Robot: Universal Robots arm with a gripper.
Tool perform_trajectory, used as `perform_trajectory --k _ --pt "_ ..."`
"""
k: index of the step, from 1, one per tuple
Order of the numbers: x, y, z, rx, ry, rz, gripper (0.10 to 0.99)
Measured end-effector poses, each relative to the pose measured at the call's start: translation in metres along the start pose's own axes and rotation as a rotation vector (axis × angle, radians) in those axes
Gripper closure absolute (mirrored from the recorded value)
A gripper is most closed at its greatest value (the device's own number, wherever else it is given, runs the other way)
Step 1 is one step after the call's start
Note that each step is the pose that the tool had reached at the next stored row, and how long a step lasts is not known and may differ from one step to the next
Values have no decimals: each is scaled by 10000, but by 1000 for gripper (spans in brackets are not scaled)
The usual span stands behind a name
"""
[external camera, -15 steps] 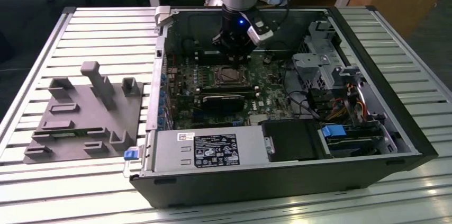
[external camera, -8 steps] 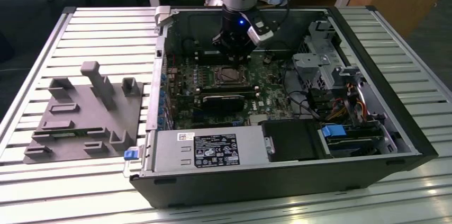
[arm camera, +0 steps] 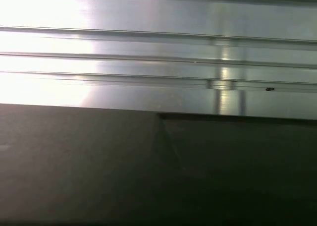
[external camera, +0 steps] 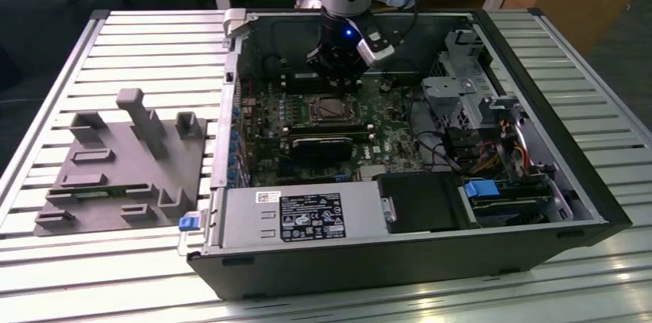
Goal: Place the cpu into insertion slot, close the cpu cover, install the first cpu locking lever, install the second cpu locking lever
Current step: 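Install the first cpu locking lever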
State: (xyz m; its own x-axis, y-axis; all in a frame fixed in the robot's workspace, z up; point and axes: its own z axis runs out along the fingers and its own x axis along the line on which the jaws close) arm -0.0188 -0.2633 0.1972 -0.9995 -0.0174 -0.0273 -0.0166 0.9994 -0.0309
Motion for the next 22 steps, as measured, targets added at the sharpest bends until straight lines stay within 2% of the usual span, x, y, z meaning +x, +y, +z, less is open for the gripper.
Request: perform_trajectory --k 3,7,12,16,19,22 --pt "0 0 0 -120 -1 4 980" --pt "-1 0 3 -230 -3 7 980" --pt "1 -4 0 -528 -3 15 980" --pt "-3 2 -10 -607 -18 19 980" --pt "-3 -2 -54 -594 -10 17 980" --pt "-4 -7 -58 -599 -13 16 980"
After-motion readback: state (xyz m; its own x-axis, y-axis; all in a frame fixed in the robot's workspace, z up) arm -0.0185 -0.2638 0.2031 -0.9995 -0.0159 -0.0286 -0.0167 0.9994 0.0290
